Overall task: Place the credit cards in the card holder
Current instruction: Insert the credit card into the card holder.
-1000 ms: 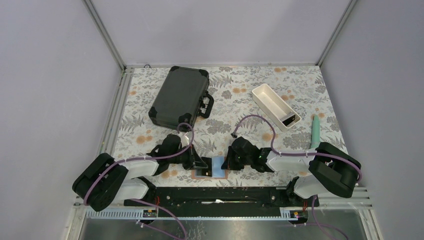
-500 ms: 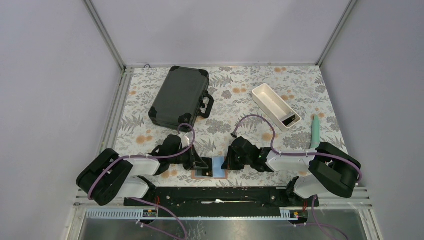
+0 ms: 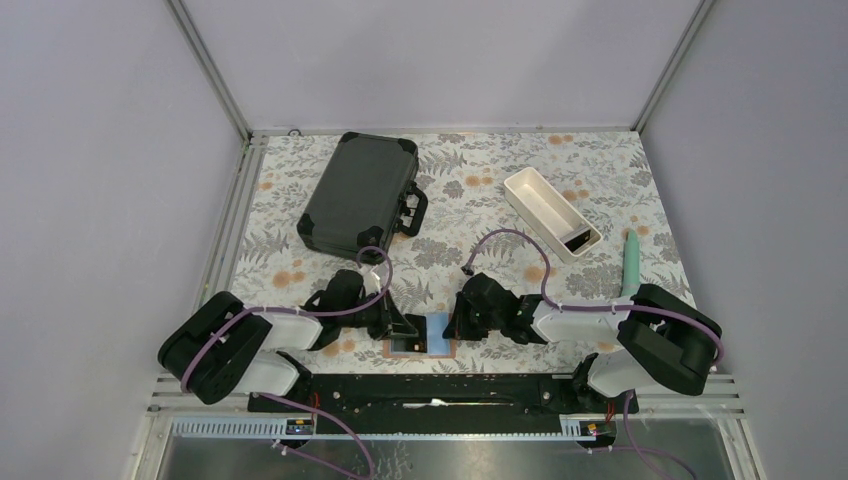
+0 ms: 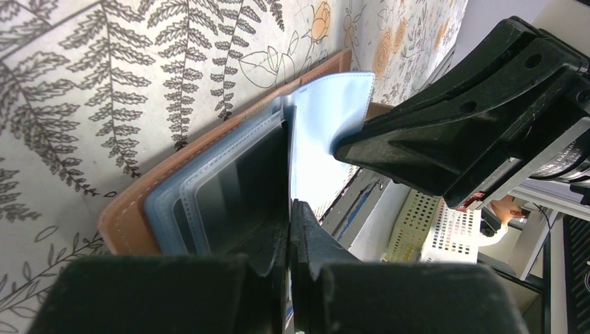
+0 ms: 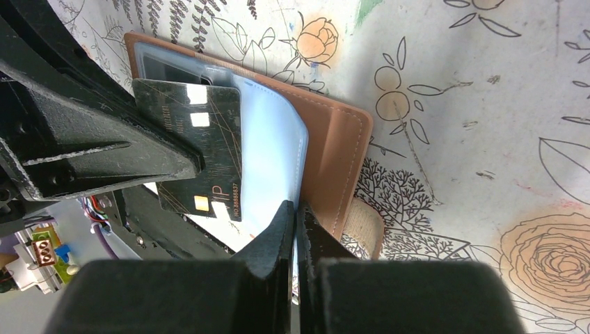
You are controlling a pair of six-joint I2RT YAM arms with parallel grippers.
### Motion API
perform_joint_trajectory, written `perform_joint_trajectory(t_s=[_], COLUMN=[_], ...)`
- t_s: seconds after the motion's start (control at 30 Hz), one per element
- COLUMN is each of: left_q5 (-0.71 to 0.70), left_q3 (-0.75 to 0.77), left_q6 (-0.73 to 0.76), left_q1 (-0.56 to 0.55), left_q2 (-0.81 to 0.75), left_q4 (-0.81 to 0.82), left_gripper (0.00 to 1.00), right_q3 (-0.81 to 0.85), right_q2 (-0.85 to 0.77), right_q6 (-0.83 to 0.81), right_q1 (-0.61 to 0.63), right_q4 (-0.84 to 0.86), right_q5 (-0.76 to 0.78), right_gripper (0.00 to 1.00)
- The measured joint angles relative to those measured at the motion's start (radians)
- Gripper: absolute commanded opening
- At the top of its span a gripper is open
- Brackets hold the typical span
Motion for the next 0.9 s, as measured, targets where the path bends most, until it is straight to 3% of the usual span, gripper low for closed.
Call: perform_joint_trajectory(t_s=[0.63, 0.9], left_q5=[-0.025, -0.063], left_q3=[0.012, 0.054], left_q6=[-0.014, 0.023], left_q1=[-0.062, -0.076], left_q2=[0.084, 0.049], left_q4=[0.104, -0.021], left_gripper=[0.0, 0.24], right_q3=[0.012, 0.012], right_q2=[0.009, 0.009], right_q6=[-0.001, -0.001], right_q1=[0.0, 0.0], right_q4=[-0.014, -0.014], right_q5=[-0.001, -0.001], right_gripper=[0.0, 0.0])
